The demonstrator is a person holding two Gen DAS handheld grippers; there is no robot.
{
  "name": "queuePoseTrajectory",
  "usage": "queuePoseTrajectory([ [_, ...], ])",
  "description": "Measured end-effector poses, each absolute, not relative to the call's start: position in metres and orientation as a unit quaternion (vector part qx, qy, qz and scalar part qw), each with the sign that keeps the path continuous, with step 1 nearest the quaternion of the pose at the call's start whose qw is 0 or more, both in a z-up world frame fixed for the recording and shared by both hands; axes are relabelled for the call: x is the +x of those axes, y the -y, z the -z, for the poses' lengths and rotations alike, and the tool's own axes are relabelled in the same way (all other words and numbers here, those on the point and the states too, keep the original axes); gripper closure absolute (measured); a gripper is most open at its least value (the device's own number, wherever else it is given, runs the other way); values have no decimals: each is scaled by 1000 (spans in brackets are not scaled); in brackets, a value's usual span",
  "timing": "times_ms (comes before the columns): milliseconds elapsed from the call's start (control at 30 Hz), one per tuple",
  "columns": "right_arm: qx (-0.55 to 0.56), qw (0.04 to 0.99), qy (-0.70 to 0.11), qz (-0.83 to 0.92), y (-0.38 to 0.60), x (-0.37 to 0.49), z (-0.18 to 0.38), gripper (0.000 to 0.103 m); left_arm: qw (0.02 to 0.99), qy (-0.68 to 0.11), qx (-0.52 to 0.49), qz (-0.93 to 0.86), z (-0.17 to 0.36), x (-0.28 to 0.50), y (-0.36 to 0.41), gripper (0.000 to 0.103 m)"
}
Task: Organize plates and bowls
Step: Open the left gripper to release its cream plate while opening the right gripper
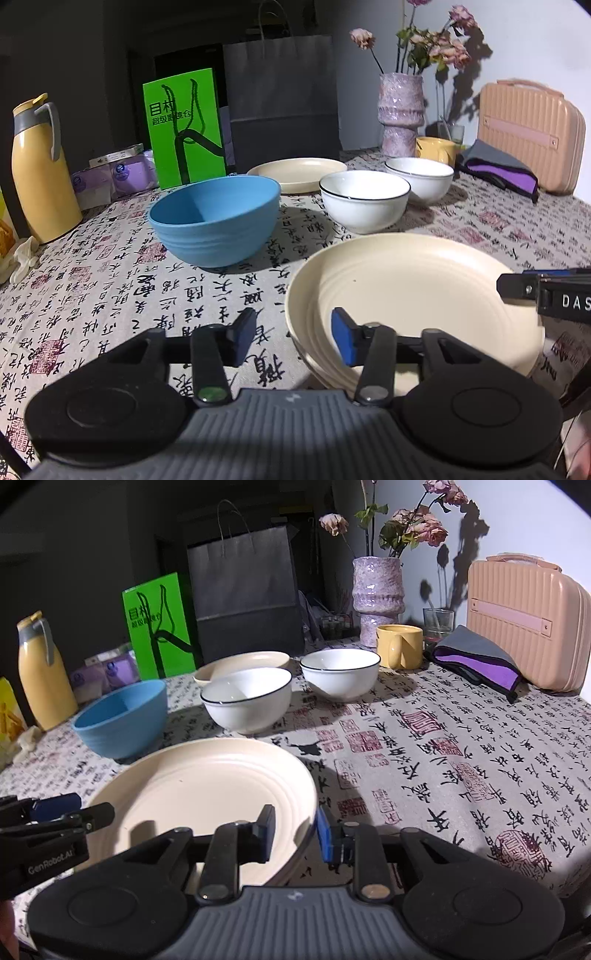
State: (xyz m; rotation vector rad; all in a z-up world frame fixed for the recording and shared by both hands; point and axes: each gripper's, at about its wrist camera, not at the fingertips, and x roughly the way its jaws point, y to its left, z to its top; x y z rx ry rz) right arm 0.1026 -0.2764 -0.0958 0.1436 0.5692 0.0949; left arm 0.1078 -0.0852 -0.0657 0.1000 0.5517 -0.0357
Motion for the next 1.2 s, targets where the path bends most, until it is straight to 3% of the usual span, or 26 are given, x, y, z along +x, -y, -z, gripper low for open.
queuePoseTrajectory([
  [200,77,958,-272,-57,276,100,90,61,965,-259,34,17,56,104,77,30],
  [367,84,958,-267,-60,277,97,85,45,968,-249,25,18,51,100,74,19],
  [433,86,959,-264,-61,279,97,84,38,969,-247,21,19,49,100,73,14],
  [500,90,959,-262,-63,280,96,82,25,970,-242,13,22,46,98,71,2],
  [667,100,960,-255,-67,284,95,79,11,970,-241,-15,27,41,97,62,0],
  [733,109,958,-256,-68,286,96,78,0,969,-244,-27,27,40,98,58,0],
  [1200,117,961,-243,-67,288,95,70,0,970,-234,-53,28,28,97,49,0],
])
